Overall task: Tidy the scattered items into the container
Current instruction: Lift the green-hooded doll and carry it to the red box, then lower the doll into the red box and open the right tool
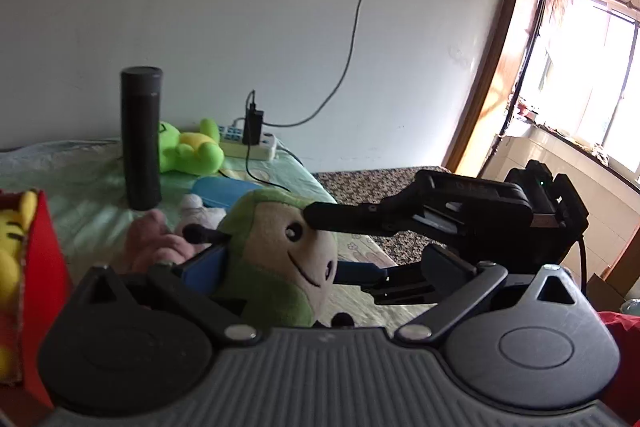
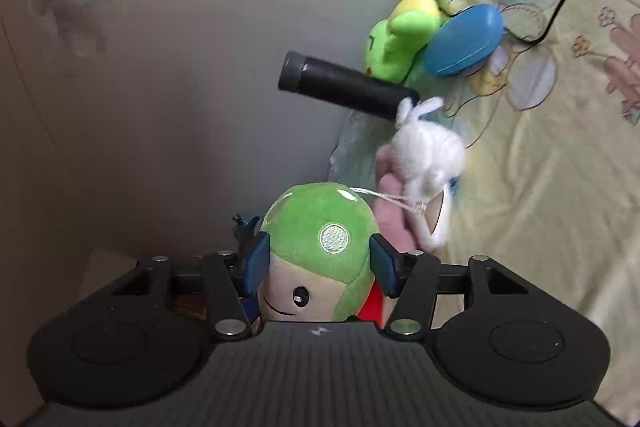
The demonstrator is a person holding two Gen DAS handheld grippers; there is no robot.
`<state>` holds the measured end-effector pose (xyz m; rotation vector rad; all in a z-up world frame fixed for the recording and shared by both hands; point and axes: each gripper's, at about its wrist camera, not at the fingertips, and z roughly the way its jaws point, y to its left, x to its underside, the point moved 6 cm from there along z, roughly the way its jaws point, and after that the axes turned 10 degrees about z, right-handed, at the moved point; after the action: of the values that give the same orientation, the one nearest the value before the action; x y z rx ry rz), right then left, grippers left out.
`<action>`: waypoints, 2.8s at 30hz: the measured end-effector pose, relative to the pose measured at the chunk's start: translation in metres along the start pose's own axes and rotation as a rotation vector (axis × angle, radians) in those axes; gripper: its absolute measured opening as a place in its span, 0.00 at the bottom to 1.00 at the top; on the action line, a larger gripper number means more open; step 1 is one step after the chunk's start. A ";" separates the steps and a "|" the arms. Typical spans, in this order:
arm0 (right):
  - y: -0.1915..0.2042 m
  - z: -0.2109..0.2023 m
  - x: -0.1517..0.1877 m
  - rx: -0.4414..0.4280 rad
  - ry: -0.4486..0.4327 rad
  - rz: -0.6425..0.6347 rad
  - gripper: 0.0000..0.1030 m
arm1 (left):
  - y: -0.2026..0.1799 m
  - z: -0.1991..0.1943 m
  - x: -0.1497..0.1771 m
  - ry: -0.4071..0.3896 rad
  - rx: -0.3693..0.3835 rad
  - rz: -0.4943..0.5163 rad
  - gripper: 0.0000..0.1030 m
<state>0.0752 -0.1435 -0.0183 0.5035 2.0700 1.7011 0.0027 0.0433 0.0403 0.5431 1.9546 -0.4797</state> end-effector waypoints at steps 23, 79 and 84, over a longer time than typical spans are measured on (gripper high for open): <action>0.113 0.227 0.163 -0.077 0.095 -0.168 0.55 | 0.216 -0.217 0.029 -0.164 -0.149 -0.023 0.98; 0.070 0.359 0.167 0.269 0.181 -0.131 0.52 | 0.290 -0.161 0.081 0.032 -0.148 -0.083 0.98; 0.071 0.363 0.170 0.276 0.217 -0.153 0.46 | 0.302 -0.157 0.086 0.043 -0.119 -0.169 0.98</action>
<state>0.1234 0.2609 -0.0249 0.2404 2.4474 1.4447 0.0253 0.3917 -0.0016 0.3159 2.0653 -0.4566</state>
